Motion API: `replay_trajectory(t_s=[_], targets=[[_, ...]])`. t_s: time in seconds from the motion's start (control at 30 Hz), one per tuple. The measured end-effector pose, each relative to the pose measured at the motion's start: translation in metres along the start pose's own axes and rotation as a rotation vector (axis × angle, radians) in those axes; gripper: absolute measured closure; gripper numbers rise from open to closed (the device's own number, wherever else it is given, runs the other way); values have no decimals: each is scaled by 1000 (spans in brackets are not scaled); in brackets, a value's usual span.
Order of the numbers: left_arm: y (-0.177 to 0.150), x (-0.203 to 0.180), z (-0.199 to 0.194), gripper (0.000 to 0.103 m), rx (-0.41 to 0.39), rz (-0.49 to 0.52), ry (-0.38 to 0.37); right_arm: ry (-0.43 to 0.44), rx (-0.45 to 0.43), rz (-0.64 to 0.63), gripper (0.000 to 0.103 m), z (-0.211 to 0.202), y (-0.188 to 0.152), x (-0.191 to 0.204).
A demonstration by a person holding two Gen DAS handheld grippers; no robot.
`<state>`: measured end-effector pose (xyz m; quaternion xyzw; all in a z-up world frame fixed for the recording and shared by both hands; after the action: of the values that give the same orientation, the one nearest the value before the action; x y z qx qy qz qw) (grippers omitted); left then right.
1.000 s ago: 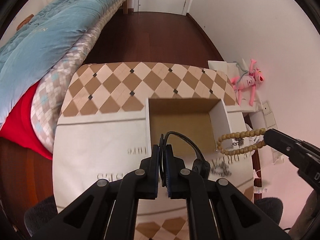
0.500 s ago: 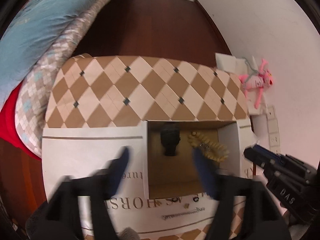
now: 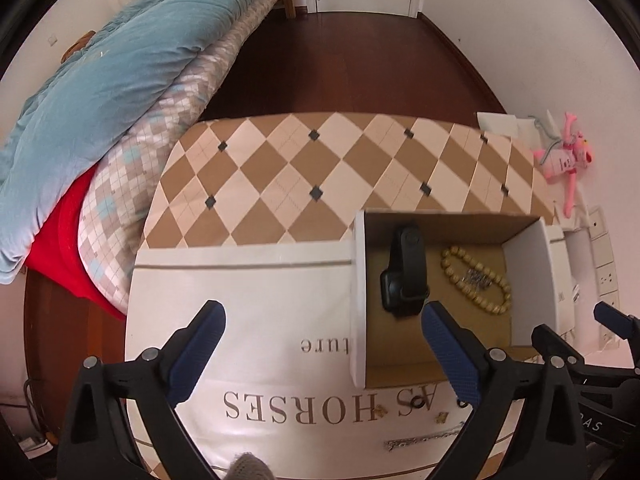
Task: Organize jewelry
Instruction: 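Carry the watch band and bead bracelet into the white box and release, then grasp the thick silver chain with the right tool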
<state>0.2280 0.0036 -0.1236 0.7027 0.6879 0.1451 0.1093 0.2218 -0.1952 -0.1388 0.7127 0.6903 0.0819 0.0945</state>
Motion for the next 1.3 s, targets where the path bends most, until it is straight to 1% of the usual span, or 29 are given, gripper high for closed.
replay_trajectory(t_s=[0.23, 0.37, 0.57, 0.73, 0.83, 1.0, 1.23, 1.3], targets=[[-13, -5, 0, 2, -2, 8, 6, -9, -28, -4, 2, -5, -7, 3], [-20, -2, -11, 3, -16, -3, 0, 2, -43, 3, 2, -16, -9, 4], [-31, 4, -41, 2, -64, -5, 31, 23, -97, 22, 2, -45, -20, 4], [-42, 10, -69, 2, -109, -14, 25, 28, -148, 27, 2, -75, -33, 5], [-52, 13, -87, 2, -145, -17, 28, 9, -187, 20, 2, -93, -45, 8], [-66, 15, -114, 2, -189, -14, 27, 10, -226, 16, 2, -119, -62, 14], [-85, 18, -141, 3, -230, -23, 38, 39, -274, 9, 2, -150, -82, 19], [-90, 18, -144, 3, -244, -25, 65, 55, -281, 14, 2, -156, -87, 20]])
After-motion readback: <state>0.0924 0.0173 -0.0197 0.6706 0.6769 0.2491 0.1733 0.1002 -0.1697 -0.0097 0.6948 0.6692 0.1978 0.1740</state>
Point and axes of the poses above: each gripper's, at about its wrist camera, not at the fingertips, and z roughly the way its jaws point, x to its left, y to its top, the point moved 1 cm from there along z, roughly the way its jaws point, and after that the axes turned 2 degrees about z, right-handed, at the moved point
